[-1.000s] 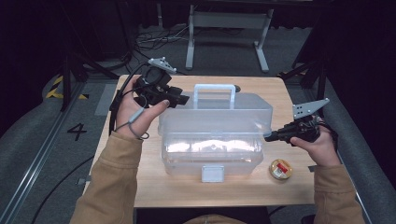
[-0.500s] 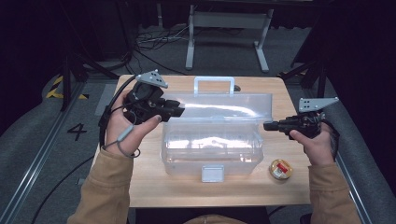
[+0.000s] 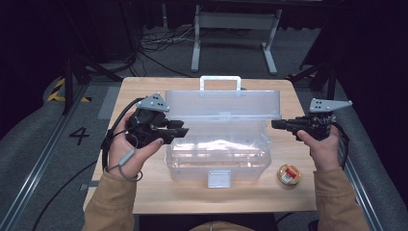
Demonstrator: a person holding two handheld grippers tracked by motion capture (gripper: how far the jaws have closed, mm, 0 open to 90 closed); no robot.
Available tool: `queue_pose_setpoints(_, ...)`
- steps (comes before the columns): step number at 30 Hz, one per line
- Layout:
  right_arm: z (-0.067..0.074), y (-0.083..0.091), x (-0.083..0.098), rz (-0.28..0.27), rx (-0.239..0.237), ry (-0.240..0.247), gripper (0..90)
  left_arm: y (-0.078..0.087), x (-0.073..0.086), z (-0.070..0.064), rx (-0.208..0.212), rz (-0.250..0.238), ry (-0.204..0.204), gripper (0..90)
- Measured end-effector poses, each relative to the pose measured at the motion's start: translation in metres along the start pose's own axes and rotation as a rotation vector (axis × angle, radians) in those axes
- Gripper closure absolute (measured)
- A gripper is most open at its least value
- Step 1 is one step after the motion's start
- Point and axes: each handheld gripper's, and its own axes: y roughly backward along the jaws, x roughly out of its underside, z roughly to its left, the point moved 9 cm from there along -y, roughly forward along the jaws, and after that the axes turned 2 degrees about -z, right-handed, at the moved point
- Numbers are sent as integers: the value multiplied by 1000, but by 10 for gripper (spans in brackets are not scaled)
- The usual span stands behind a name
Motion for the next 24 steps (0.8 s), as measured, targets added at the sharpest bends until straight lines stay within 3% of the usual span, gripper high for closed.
queue_pose_setpoints(5, -1, 0, -1, -15, 19, -1, 900, -9, 14, 5, 13, -14, 31, 711)
queue_pose_setpoints(9, -1, -1, -1, -19, 19, -1, 900, -15, 23, 11, -2, -30, 49, 742)
queue_pose_setpoints(16, -1, -3, -1, -20, 30, 7, 900, -19, 31, 31, -80, -106, 101, 856)
queue_pose_setpoints(19, 0, -3, -1, -19, 30, 10, 900, -18, 33, 39, -140, -119, 108, 884)
queue_pose_setpoints(24, 2, -2, 1, -19, 41, 15, 900, -23, 38, 52, -200, -116, 121, 895)
